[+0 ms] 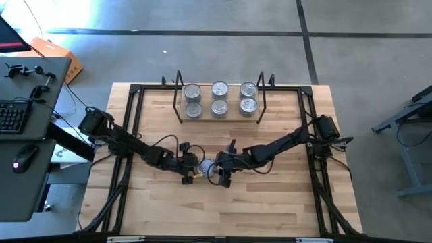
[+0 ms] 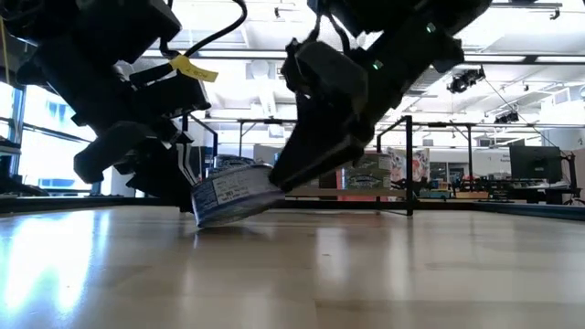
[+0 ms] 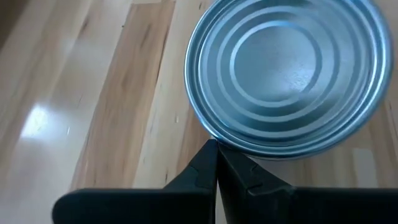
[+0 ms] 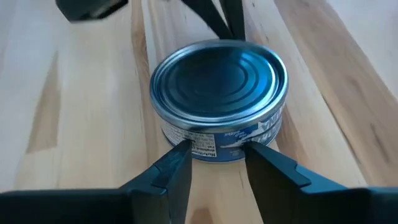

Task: Stack canned seafood by type on shelf
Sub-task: Stack the blue tuna can on top of the other blue tuna can on the shelf

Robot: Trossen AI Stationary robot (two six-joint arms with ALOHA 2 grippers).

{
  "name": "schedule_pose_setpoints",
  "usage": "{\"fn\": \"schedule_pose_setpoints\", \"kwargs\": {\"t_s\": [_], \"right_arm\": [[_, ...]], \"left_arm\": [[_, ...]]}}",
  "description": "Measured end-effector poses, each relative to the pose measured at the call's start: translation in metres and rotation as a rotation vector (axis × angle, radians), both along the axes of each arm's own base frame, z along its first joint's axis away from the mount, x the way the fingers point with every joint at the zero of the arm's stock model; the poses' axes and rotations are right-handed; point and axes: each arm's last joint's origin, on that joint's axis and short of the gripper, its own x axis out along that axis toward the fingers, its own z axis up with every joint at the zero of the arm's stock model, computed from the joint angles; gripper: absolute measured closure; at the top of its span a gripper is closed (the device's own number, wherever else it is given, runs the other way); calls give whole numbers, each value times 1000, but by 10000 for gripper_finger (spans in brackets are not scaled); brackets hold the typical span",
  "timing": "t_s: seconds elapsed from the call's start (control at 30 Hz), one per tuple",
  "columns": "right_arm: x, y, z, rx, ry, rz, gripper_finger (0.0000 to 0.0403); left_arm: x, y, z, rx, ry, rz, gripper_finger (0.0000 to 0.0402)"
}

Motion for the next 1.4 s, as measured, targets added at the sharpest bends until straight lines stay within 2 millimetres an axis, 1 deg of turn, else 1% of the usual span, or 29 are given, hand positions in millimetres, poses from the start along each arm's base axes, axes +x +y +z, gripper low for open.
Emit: {"fn": "schedule_pose_setpoints", "kwargs": {"t_s": [0.17, 0.27, 0.33, 0.4, 0.43, 0.5, 0.63, 0.83, 0.97, 1.1, 1.17, 1.23, 1.3, 1.37, 1.4], "right_arm": [[7, 1, 12, -7, -16, -11, 263], [15, 1, 25, -7, -77, -23, 263], [20, 1, 34, -9, -118, -21, 263], [24, 2, 41, -20, -144, -4, 263], [25, 2, 41, -24, -137, 11, 263], [25, 3, 40, -44, -113, 29, 263], [27, 3, 43, -59, -125, 39, 263], [23, 4, 34, -115, -60, 5, 263], [13, 11, 38, -199, 1, 21, 263], [-6, 17, 61, -291, 46, 39, 263], [-18, 16, 69, -326, 100, 30, 263], [-31, 13, 73, -359, 182, 3, 263], [-40, 5, 74, -380, 260, -56, 263], [-45, -7, 69, -388, 333, -153, 263], [-46, -14, 64, -382, 353, -206, 263]], "left_arm": [[-2, 0, -1, -23, 14, 23, 401], [-2, 0, -3, -41, 25, 19, 401], [1, -2, 0, -56, -10, 16, 401], [9, -4, 9, -81, -112, 29, 401], [12, -5, 16, -96, -153, 29, 401], [13, -4, 15, -85, -175, 42, 401], [15, -8, 20, -63, -221, 24, 401], [8, -8, 12, -29, -137, 36, 401], [5, -11, 10, -29, -113, 30, 401], [4, -14, 10, -17, -117, 3, 401], [4, -15, 10, -16, -118, -1, 401], [4, -14, 10, -12, -118, -1, 401], [6, -11, 10, -1, -121, 3, 401], [7, -7, 11, 19, -124, 24, 401], [7, -5, 11, 29, -127, 41, 401]]}}
